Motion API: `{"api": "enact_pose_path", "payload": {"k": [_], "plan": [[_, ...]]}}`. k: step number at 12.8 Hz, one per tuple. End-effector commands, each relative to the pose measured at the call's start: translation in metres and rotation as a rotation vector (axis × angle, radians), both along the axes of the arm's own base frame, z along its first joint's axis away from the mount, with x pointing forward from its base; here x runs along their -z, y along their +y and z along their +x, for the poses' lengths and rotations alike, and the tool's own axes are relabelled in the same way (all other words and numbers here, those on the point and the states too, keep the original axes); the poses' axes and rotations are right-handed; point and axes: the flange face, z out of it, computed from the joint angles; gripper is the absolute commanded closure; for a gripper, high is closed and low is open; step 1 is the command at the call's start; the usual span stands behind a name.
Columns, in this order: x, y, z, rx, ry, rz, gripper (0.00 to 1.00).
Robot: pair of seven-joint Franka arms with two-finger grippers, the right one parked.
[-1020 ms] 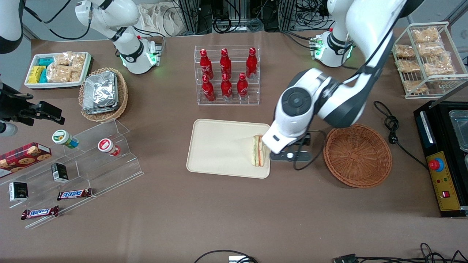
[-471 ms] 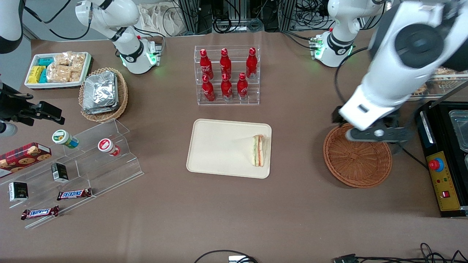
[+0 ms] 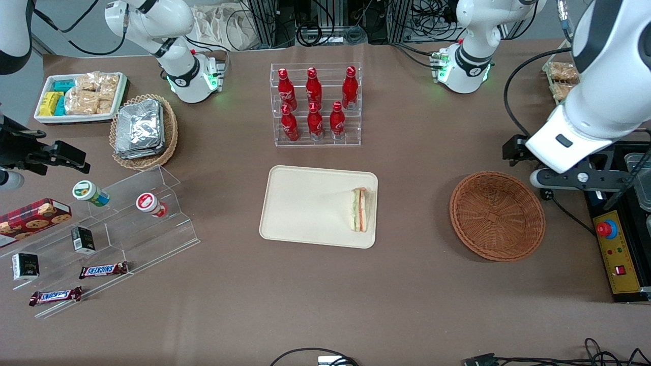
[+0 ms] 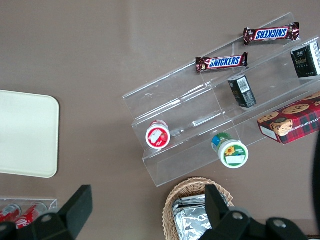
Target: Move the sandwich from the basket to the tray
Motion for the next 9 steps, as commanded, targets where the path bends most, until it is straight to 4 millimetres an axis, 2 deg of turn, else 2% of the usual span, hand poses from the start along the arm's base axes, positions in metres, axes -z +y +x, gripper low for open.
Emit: {"api": "enact_pose_path", "payload": {"k": [1, 3, 6, 9], "plan": [[0.000, -0.004, -0.019, 0.018, 0.057, 0.009, 0.00], [0.005, -0.008, -0.027, 0.022, 0.080, 0.006, 0.00], [0.002, 0.001, -0.040, 0.023, 0.078, 0.022, 0.00], [0.006, 0.031, -0.055, 0.000, 0.044, -0.033, 0.00]]}}
